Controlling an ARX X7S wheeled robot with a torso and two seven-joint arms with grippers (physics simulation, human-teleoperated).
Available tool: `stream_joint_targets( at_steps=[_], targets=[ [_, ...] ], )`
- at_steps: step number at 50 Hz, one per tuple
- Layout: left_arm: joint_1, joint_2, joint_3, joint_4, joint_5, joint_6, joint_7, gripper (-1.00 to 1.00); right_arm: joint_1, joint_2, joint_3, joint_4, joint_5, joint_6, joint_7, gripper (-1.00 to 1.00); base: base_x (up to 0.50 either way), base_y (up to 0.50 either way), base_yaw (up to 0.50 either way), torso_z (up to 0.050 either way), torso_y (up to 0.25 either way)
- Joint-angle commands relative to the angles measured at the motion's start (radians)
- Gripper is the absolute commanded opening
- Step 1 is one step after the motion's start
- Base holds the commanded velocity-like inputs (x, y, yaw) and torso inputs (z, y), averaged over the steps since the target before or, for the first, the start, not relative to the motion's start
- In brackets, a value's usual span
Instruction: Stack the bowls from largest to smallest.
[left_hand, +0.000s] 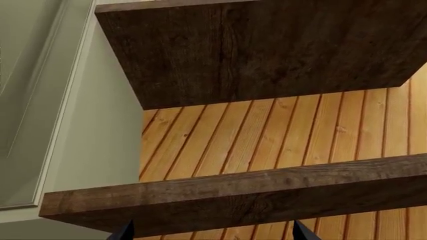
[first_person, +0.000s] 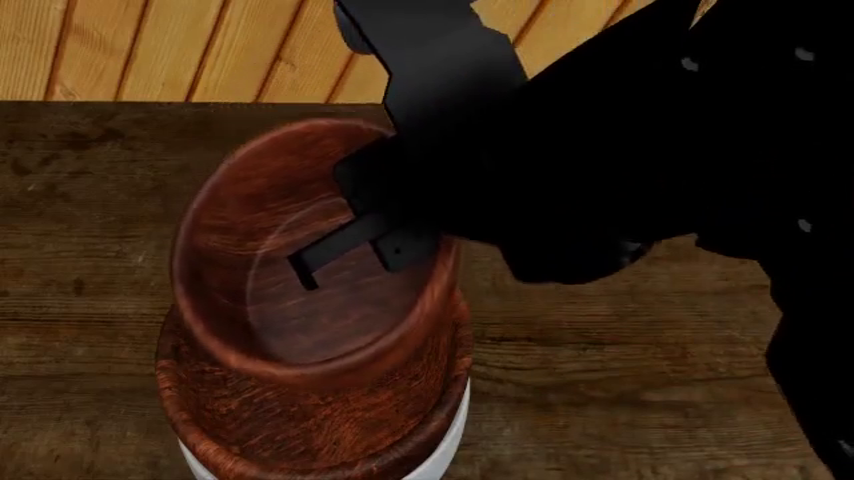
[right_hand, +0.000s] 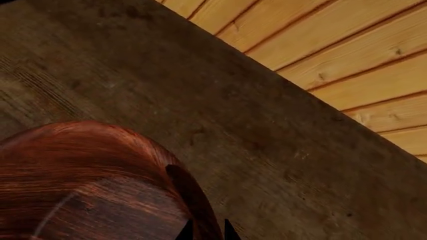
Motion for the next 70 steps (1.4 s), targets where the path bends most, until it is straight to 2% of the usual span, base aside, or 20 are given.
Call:
stream_joint_targets(
  at_steps=[1,70],
  targets=[
    [0.001,-0.001,0.003,-0.005,0.004,0.004,-0.001,1.00,-0.047,0.015,0.000,-0.023,-0.010,-0.027,-0.009,-1.00,0.00,0.00,0.00,0.000,0.000],
    [0.005,-0.006,0.018,-0.016,0.009,0.023,-0.007,1.00,-0.137,0.021,-0.051,-0.045,-0.030,-0.090,-0.059,-1.00,0.00,0.00,0.00,0.000,0.000]
  ],
)
